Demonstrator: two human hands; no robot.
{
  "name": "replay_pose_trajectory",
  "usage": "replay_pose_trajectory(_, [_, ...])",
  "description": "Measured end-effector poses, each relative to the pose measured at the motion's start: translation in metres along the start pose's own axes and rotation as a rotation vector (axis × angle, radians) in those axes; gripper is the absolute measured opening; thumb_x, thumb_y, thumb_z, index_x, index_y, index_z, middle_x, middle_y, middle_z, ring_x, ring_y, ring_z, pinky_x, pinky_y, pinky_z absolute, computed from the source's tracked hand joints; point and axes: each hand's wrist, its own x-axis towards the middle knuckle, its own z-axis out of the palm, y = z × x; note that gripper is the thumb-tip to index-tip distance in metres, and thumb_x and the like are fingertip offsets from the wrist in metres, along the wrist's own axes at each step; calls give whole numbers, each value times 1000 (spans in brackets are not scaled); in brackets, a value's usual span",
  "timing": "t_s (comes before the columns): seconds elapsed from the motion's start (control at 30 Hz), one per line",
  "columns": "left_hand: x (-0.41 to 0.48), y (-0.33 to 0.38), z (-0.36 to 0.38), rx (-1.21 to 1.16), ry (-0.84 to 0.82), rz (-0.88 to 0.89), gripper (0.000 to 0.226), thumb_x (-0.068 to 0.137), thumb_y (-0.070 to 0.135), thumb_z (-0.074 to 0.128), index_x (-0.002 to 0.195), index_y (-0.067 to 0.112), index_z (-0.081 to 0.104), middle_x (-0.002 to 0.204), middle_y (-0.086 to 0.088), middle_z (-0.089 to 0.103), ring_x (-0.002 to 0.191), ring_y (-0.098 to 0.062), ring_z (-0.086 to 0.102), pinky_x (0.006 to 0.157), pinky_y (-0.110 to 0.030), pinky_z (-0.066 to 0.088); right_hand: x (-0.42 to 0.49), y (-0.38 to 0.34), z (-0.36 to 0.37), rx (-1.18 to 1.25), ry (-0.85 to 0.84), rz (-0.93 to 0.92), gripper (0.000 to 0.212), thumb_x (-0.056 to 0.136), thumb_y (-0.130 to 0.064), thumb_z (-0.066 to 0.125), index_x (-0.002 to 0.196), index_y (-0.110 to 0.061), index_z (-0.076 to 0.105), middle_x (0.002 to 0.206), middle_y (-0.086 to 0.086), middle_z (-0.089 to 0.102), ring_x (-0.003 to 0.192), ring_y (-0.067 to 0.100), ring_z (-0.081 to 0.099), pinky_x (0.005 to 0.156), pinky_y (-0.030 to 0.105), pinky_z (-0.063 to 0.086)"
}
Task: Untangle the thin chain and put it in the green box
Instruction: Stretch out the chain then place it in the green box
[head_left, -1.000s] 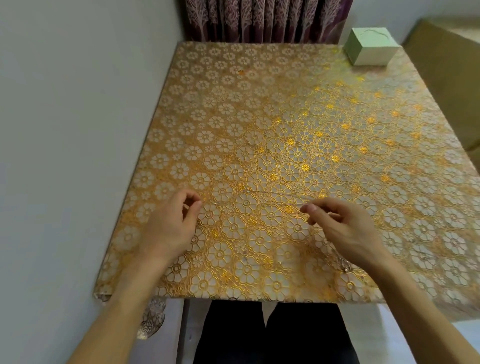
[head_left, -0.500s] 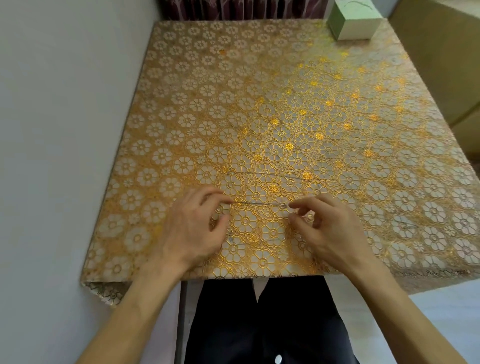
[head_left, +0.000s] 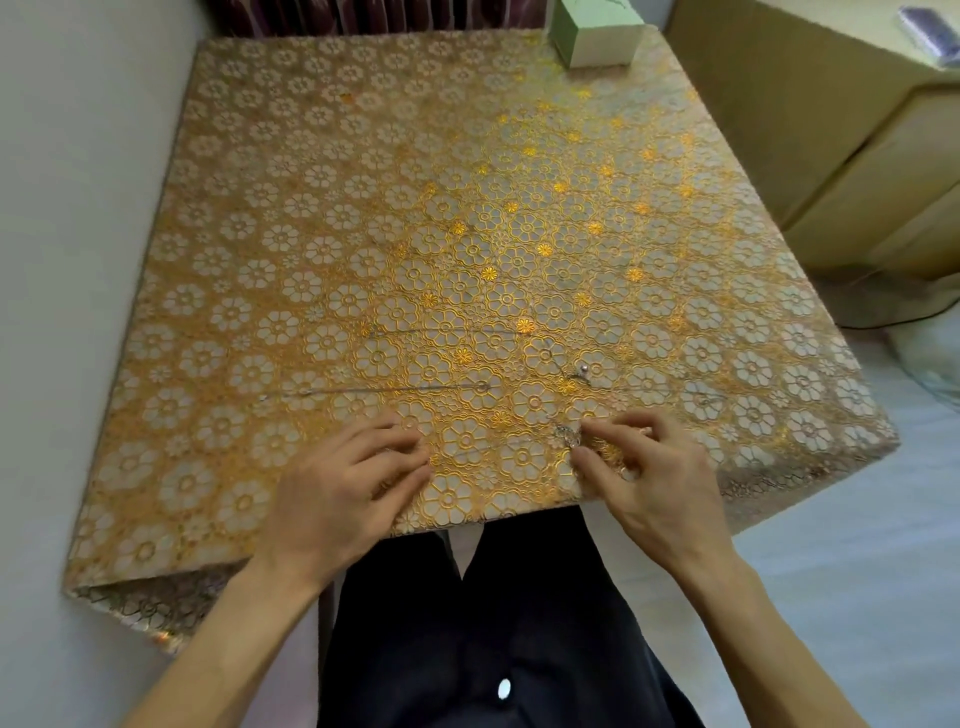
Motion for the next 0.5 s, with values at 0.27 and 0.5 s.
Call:
replay_pose_trajectory(0.27, [-5, -4, -6, -58, -6, -15, 28, 90, 41, 64, 95, 18, 80, 110, 9, 74, 118, -9, 64, 103, -35, 50, -3, -6, 10, 108, 19, 56, 15, 86, -42, 75, 97, -34, 72, 101, -17, 60, 89, 10, 60, 73, 34, 53])
replay_pose_trajectory(0.5, [-4, 2, -4, 122, -3, 7, 34, 98, 41, 52, 93, 16, 74, 106, 4, 72, 109, -18, 67, 87, -39, 58, -6, -1, -3, 507, 6, 214, 6, 91, -28, 74, 90, -28, 67, 81, -7, 71, 75, 14, 68, 73, 36, 56])
